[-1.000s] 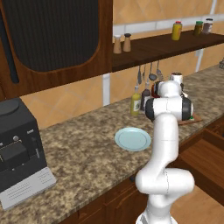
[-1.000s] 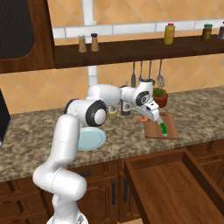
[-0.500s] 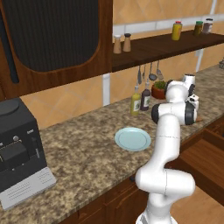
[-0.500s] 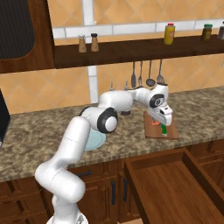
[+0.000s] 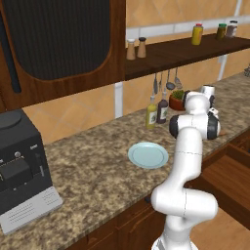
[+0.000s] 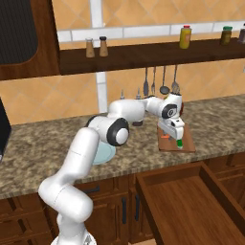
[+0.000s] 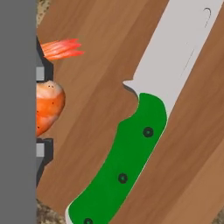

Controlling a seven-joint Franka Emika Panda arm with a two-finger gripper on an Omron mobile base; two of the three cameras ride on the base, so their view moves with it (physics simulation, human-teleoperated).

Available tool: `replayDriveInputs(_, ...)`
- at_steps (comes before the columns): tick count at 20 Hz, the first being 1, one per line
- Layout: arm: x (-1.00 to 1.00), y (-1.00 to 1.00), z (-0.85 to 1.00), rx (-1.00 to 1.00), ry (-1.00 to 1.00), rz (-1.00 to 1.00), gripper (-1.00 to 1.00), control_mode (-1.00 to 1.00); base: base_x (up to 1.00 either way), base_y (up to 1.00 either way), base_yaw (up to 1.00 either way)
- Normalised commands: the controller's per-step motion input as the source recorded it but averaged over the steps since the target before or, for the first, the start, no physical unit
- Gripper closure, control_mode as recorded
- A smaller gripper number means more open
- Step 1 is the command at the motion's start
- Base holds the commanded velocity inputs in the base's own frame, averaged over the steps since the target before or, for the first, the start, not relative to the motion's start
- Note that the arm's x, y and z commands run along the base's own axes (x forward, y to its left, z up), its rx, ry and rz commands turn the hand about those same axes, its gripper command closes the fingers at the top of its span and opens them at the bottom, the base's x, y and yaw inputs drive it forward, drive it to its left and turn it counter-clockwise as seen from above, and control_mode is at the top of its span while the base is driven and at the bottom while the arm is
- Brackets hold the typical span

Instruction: Pick up the knife from the drawer and place it on the cutting board. Then place the meat from the plate to the cutting board.

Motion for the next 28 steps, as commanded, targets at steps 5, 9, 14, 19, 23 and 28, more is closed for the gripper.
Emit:
replayDriveInputs(5,0.0,-0.06,0.0,0.0,-0.04,0.0,-1.0,-1.0,0.0,0.0,0.0)
replayDriveInputs(9,0.0,-0.19,0.0,0.0,-0.08,0.0,-1.0,-1.0,0.0,0.0,0.0)
replayDriveInputs(14,-0.07,-0.05,0.21,0.0,-0.02,0.0,-1.0,-1.0,0.0,0.0,0.0)
replayDriveInputs(19,-0.91,0.69,0.37,-0.01,-0.11,0.09,-1.0,-1.0,0.0,0.0,0.0)
replayDriveInputs(23,-1.0,1.0,0.0,-0.02,-0.17,0.18,-1.0,-1.0,0.0,0.0,0.0)
replayDriveInputs(28,-1.0,1.0,0.27,-0.13,-0.07,0.16,-1.0,-1.0,0.0,0.0,0.0)
